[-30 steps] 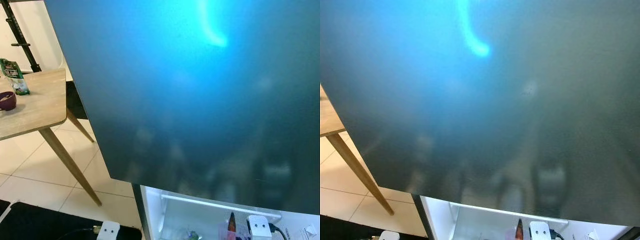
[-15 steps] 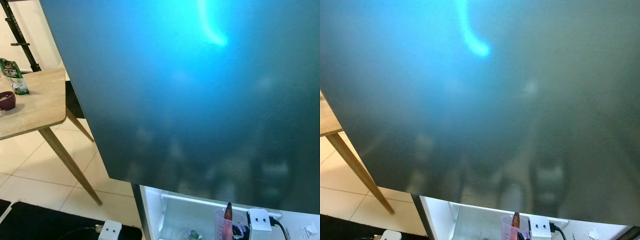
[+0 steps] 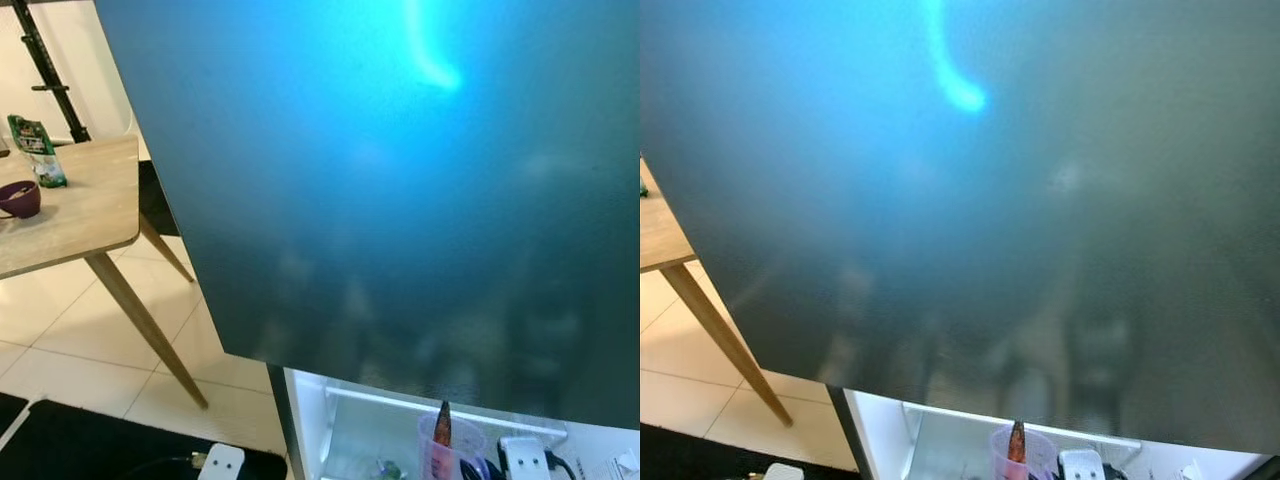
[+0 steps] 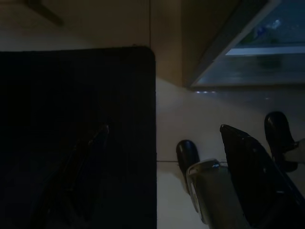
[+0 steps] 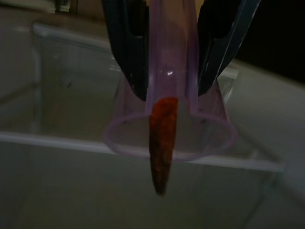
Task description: Restocking fridge
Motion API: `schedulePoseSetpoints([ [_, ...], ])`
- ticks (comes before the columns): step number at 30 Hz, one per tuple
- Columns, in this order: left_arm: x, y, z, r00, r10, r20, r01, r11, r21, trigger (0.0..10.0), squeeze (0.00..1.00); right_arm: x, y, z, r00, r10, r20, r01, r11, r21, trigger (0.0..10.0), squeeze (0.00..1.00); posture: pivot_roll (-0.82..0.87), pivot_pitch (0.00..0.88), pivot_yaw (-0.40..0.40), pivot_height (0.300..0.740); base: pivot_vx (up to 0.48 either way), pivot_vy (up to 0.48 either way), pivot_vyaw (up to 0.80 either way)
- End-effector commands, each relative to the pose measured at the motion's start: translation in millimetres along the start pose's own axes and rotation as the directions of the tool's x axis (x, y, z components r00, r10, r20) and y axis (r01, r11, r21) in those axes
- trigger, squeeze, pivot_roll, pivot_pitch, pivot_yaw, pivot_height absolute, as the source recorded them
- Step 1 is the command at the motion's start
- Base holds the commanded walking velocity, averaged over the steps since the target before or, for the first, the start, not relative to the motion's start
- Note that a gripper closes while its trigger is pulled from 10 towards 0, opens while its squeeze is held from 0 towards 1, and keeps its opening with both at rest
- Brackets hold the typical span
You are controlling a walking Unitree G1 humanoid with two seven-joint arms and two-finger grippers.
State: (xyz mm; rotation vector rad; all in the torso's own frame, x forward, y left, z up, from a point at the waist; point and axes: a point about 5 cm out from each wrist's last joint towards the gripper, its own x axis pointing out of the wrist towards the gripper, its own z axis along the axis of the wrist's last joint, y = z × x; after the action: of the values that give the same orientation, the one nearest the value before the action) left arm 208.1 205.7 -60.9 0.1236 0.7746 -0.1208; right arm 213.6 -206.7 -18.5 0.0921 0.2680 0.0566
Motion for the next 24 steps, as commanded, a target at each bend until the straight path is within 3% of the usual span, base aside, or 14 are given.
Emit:
schedulePoseSetpoints([
  [1, -3.9, 3.7, -10, 1.0, 0.012, -0.023, -0.012, 1.0, -0.003, 10.0, 0.0, -6.7, -7.0, 12, 0.989, -0.091, 0.115, 0.09, 0.996, 0.013, 10.0, 0.0, -0.07, 0.113, 0.019, 0.701, 0.0, 0.0, 0.0],
  [8, -5.0, 5.1, -11, 1.0, 0.018, -0.015, -0.018, 1.0, -0.011, 10.0, 0.0, -22.7, -15.3, 19, 0.956, -0.208, 0.207, 0.202, 0.978, 0.053, 10.0, 0.0, -0.06, 0.112, 0.023, 0.701, 0.0, 0.0, 0.0],
  [12, -5.5, 6.4, -11, 1.0, 0.015, -0.013, -0.015, 1.0, -0.01, 10.0, 0.0, -42.5, -20.6, 21, 0.92, -0.293, 0.259, 0.285, 0.956, 0.067, 10.0, 0.0, -0.07, 0.112, 0.034, 0.701, 0.0, 0.0, 0.0],
  [24, -4.4, 8.8, -7, 1.0, 0.004, -0.006, -0.004, 1.0, 0.002, 10.0, 0.0, -69.5, -22.4, 22, 0.873, -0.382, 0.304, 0.386, 0.921, 0.049, 10.0, 0.0, -0.07, 0.12, 0.053, 0.701, 0.0, 0.0, 0.0],
])
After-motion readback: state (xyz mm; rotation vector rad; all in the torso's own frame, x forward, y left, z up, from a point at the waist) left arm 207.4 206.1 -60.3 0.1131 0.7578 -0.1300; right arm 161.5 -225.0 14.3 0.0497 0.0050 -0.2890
